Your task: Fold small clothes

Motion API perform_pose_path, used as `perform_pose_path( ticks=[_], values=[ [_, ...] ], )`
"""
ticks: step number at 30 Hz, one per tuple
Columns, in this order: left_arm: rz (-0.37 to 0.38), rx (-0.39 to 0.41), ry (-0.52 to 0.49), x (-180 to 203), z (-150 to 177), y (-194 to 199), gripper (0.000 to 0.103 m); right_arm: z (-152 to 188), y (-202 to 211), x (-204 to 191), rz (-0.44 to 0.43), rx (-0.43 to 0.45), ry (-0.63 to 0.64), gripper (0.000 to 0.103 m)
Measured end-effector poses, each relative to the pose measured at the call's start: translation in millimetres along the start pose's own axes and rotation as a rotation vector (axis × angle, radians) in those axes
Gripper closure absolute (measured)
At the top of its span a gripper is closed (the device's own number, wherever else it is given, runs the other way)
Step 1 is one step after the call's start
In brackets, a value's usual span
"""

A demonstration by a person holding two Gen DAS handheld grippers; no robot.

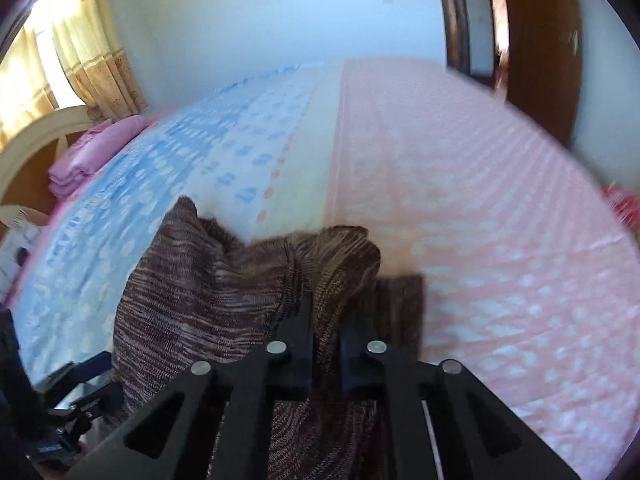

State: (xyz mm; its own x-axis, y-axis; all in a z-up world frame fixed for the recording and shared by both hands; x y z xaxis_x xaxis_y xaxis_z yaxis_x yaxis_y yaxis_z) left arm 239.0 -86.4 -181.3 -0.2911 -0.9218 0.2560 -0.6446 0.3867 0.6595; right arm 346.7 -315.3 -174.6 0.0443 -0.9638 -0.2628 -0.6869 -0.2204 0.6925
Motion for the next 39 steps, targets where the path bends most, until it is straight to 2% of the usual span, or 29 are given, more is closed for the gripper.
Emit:
perform_pose_path(
  ticks=[1, 3, 5, 7, 8, 9, 10, 11, 12, 13, 14, 15, 16, 19, 22, 24, 27, 29, 32, 36, 39],
  values=[
    [-0.001, -0.001, -0.001, 0, 0, 0, 0.023, -3, 11, -1, 0.032, 0.055, 0.017, 0.095],
    [-0.002, -0.005, -0.007, 2, 1, 0, 0.020, -4, 15, 4, 0.093, 0.089, 0.024, 0.094],
    [-0.006, -0.012, -0.017, 4, 1, -2, 0.018, 2, -1, 15, 0.184, 0.057, 0.041, 0.094],
    [-0.016, -0.017, -0.031, 4, 0, -5, 0.016, 16, -20, 24, 0.219, -0.001, 0.055, 0.093],
    [-0.022, -0.020, -0.038, 5, 0, -6, 0.016, 17, -23, 26, 0.212, -0.006, 0.055, 0.093],
    [-0.030, -0.024, -0.043, 5, 0, -6, 0.016, 13, -20, 28, 0.206, -0.005, 0.043, 0.086],
    [-0.033, -0.024, -0.046, 5, 0, -6, 0.016, 9, -19, 34, 0.196, -0.021, 0.017, 0.074],
    [-0.032, -0.023, -0.045, 5, 0, -6, 0.016, 7, -17, 40, 0.194, -0.029, -0.004, 0.067],
    [-0.029, -0.021, -0.041, 4, 0, -6, 0.016, 4, -10, 49, 0.192, -0.022, -0.036, 0.064],
    [-0.024, -0.019, -0.035, 3, 0, -6, 0.016, -1, 6, 59, 0.191, 0.014, -0.084, 0.064],
    [-0.018, -0.018, -0.030, 2, 0, -6, 0.016, -6, 32, 71, 0.189, 0.087, -0.152, 0.064],
    [-0.016, -0.017, -0.027, 2, 0, -6, 0.016, -5, 47, 71, 0.180, 0.114, -0.174, 0.065],
    [-0.017, -0.018, -0.029, 2, -1, -7, 0.016, 0, 68, 68, 0.149, 0.127, -0.178, 0.068],
    [-0.026, -0.023, -0.039, 2, -1, -8, 0.016, 28, 99, 35, 0.073, 0.082, -0.092, 0.073],
    [-0.027, -0.031, -0.049, 4, 0, -9, 0.012, 64, 108, -9, -0.013, 0.027, 0.000, 0.073],
    [-0.033, -0.036, -0.060, 5, 0, -10, 0.010, 84, 104, -21, -0.034, -0.012, 0.029, 0.073],
    [-0.032, -0.036, -0.060, 5, 0, -9, 0.010, 122, 92, -20, -0.024, -0.100, 0.037, 0.073],
    [-0.032, -0.037, -0.061, 6, 1, -9, 0.010, 143, 85, -4, -0.003, -0.138, 0.002, 0.074],
    [-0.065, -0.048, -0.086, 8, 1, -11, 0.010, 146, 90, 2, -0.069, -0.094, -0.063, 0.074],
    [-0.081, -0.055, -0.095, 9, 2, -12, 0.009, 146, 88, -5, -0.043, -0.063, -0.021, 0.073],
    [-0.090, -0.061, -0.098, 10, 1, -11, 0.009, 147, 91, -4, -0.062, -0.060, -0.039, 0.072]
  ],
)
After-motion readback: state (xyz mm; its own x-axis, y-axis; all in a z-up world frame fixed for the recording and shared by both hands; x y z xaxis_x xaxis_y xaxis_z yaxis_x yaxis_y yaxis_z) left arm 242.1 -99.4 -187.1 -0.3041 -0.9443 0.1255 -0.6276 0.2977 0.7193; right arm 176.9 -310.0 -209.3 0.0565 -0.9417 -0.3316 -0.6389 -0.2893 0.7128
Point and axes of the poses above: each gripper's, at about its wrist camera, not at the fingertips, and y roughly against the way its jaws point, x to its right, z to its underside, the point moved 9 cm from there along -y, roughly the way its jaws point, and after that the axes turned 11 degrees about -y, right-handed, at the moved point
